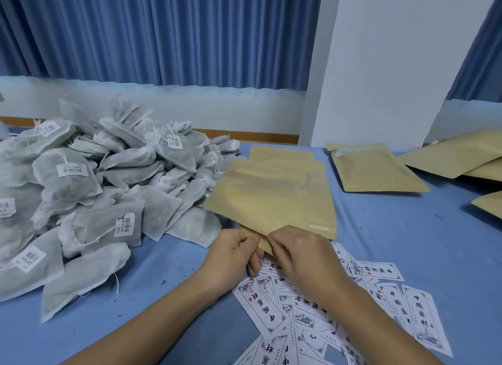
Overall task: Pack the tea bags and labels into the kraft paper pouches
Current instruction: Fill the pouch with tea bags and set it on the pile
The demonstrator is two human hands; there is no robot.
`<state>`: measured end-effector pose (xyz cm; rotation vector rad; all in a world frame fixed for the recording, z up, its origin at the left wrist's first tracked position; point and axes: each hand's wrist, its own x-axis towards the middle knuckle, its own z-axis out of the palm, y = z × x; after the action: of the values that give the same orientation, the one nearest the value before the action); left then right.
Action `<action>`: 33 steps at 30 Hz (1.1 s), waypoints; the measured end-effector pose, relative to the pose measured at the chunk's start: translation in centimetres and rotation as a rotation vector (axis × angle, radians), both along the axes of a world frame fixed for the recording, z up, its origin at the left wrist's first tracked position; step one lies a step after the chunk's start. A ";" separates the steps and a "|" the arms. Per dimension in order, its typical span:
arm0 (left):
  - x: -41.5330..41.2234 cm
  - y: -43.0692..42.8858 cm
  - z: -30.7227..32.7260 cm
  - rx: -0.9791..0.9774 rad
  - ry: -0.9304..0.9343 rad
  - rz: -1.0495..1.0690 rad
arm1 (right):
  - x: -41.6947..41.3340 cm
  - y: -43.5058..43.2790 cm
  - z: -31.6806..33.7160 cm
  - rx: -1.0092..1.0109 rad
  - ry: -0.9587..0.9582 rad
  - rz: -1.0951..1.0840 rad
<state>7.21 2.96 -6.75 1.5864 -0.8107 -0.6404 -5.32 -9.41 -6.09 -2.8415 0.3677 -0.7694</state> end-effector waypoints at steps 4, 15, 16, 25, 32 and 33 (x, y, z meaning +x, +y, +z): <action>0.0 -0.2 0.2 -0.001 -0.037 0.011 | 0.1 0.2 0.0 0.029 -0.097 -0.040; -1.5 0.4 -0.1 0.053 -0.094 0.038 | -0.2 0.1 -0.6 0.110 -0.064 -0.029; -1.4 0.4 0.0 0.023 -0.065 0.048 | 0.1 0.1 -0.7 0.127 -0.032 -0.018; -0.7 0.9 0.5 0.080 -0.236 0.117 | -0.4 -2.2 0.1 0.405 -0.386 -0.396; 0.7 1.5 1.5 -0.204 -1.188 0.569 | -0.4 -0.4 0.6 0.171 -0.238 -0.310; 1.0 1.6 1.6 -0.305 -1.294 0.579 | -0.3 -0.3 0.6 0.150 -0.224 -0.313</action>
<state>8.19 4.54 -5.12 1.7250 -1.1742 1.0127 -5.63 -9.66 -5.45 -2.5553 0.8094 -1.0556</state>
